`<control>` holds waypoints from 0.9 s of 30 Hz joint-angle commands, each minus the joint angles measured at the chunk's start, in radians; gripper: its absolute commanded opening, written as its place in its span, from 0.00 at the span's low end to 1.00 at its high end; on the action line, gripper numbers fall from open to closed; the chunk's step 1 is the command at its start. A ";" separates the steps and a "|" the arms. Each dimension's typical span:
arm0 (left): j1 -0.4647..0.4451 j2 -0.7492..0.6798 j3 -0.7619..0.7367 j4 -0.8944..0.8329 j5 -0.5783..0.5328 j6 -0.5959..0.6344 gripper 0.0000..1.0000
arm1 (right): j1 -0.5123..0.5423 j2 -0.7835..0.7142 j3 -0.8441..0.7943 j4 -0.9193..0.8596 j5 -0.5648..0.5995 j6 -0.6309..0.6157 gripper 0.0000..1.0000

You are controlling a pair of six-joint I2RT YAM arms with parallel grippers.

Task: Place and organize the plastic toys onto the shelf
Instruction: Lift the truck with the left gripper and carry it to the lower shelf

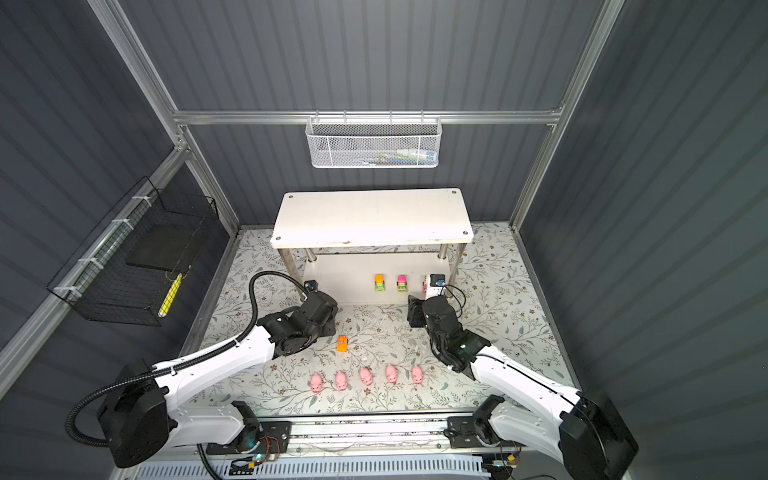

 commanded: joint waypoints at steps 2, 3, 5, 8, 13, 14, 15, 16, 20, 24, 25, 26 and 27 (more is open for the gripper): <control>-0.007 0.057 0.093 0.000 -0.056 0.095 0.30 | -0.005 0.003 -0.014 0.015 -0.009 0.008 0.59; -0.007 0.071 0.102 0.022 -0.062 0.102 0.30 | -0.006 0.002 -0.014 0.013 -0.009 0.008 0.59; -0.007 0.104 0.124 0.069 -0.071 0.119 0.30 | -0.007 -0.001 -0.015 0.010 -0.011 0.008 0.59; -0.007 0.155 0.147 0.129 -0.079 0.141 0.30 | -0.008 -0.010 -0.019 0.008 -0.007 0.008 0.59; -0.006 0.229 0.169 0.223 -0.088 0.162 0.30 | -0.013 -0.023 -0.027 0.008 0.000 0.006 0.59; -0.006 0.243 0.174 0.243 -0.092 0.167 0.30 | -0.015 -0.023 -0.028 0.010 -0.003 0.006 0.59; -0.007 0.252 0.177 0.259 -0.094 0.173 0.30 | -0.016 -0.023 -0.027 0.010 -0.002 0.006 0.59; -0.006 0.265 0.187 0.273 -0.094 0.179 0.30 | -0.016 -0.022 -0.028 0.010 -0.003 0.006 0.59; -0.006 0.307 0.223 0.307 -0.098 0.205 0.31 | -0.020 -0.024 -0.029 0.007 -0.004 0.003 0.59; -0.006 0.350 0.262 0.330 -0.120 0.236 0.31 | -0.025 -0.026 -0.027 0.001 -0.008 -0.001 0.59; -0.004 0.363 0.274 0.335 -0.124 0.244 0.31 | -0.026 -0.027 -0.025 -0.001 -0.008 -0.001 0.59; -0.003 0.374 0.284 0.339 -0.124 0.249 0.31 | -0.028 -0.029 -0.027 -0.001 -0.009 -0.002 0.59; -0.003 0.387 0.294 0.344 -0.124 0.255 0.31 | -0.028 -0.030 -0.027 -0.002 -0.009 -0.002 0.59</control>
